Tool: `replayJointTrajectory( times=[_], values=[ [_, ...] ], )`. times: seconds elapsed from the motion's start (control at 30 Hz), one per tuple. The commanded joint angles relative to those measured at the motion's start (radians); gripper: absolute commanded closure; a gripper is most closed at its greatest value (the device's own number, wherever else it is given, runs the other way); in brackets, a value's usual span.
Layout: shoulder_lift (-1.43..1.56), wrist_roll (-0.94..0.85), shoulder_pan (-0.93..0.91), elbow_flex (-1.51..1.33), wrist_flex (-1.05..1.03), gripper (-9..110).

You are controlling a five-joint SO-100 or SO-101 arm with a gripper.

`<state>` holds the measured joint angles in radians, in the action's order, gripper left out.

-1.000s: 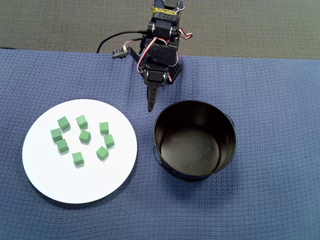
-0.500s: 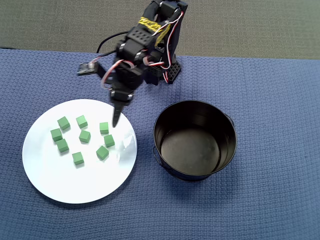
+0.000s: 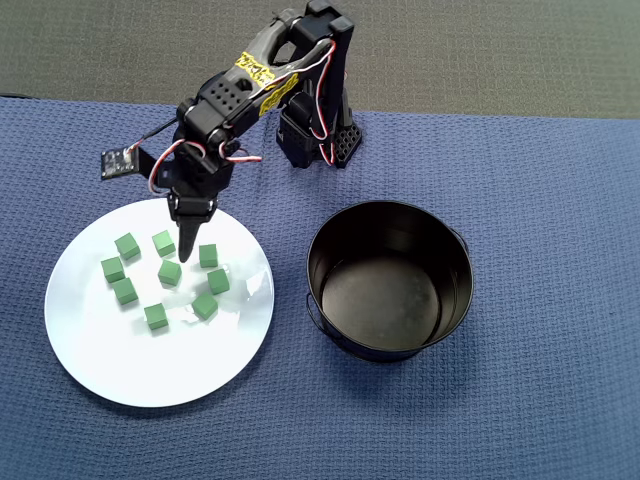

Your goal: Pick up the green cubes from the white plate and place them in the black recipient

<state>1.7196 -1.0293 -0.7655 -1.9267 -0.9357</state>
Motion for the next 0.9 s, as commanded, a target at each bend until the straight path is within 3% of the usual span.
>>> replayJointTrajectory(
  times=[0.0,0.17,0.87],
  values=[
    [-0.014,-0.109,-0.003,0.006,0.051,78],
    [-0.029,-0.179,0.008,-0.035,0.064,80],
    [-0.129,-0.104,0.011,-0.086,0.152,83]
  ],
)
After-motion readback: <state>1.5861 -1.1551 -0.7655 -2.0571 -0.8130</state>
